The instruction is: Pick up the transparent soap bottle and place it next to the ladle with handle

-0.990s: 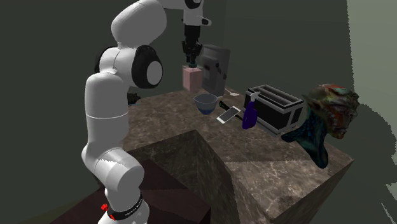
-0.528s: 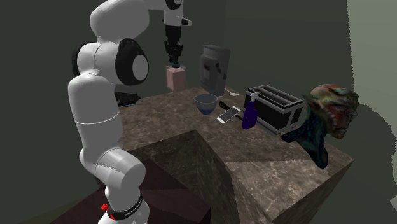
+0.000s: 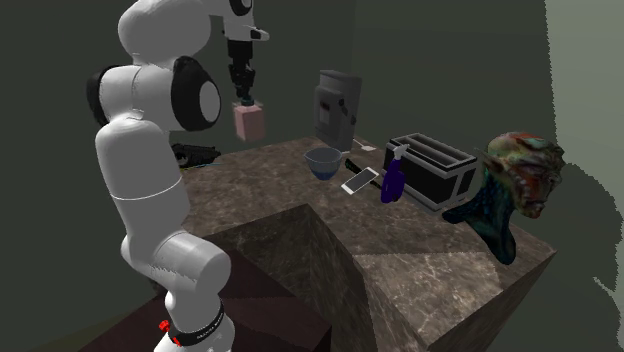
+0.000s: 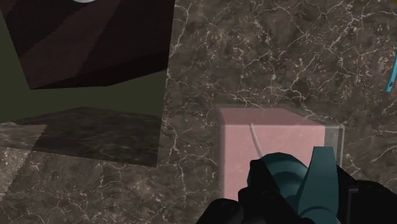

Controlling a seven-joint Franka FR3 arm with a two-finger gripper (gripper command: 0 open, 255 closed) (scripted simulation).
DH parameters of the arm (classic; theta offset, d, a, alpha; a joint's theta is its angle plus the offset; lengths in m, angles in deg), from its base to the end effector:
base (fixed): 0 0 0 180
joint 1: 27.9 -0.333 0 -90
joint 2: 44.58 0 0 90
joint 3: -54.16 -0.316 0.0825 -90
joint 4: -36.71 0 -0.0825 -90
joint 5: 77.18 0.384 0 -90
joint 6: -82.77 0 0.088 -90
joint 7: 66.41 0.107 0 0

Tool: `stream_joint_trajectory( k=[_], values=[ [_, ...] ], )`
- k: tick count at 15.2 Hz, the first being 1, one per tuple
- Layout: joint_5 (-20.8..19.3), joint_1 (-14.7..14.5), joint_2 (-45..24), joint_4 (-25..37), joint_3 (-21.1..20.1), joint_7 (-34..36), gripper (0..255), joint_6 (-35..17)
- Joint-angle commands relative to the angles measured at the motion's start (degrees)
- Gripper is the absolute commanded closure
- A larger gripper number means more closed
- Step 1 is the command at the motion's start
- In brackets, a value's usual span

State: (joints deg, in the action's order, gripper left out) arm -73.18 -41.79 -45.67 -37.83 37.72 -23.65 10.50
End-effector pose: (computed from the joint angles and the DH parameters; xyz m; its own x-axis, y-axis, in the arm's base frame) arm 0.4464 0.2692 0.7114 0.9766 -0.1947 -0.0914 -0.1969 -0.9803 -0.0148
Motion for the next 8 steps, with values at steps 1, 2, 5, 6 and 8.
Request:
stream_joint_trajectory(
  k=[1,2,5,6,8],
  values=[
    [0.3,-1.5,0.6,-1.0,-1.5,3.1,255,-0.6],
    [0.4,-2.3,0.6,-1.0,-2.2,4.6,255,-0.7],
    [0.4,-4.5,0.2,-0.5,-4.4,9.1,255,-1.0],
    [0.4,-5.3,-0.1,-0.2,-5.1,10.6,255,-1.1],
    [0.1,-6.9,-1.0,0.7,-6.7,13.7,255,-1.2]
  ],
)
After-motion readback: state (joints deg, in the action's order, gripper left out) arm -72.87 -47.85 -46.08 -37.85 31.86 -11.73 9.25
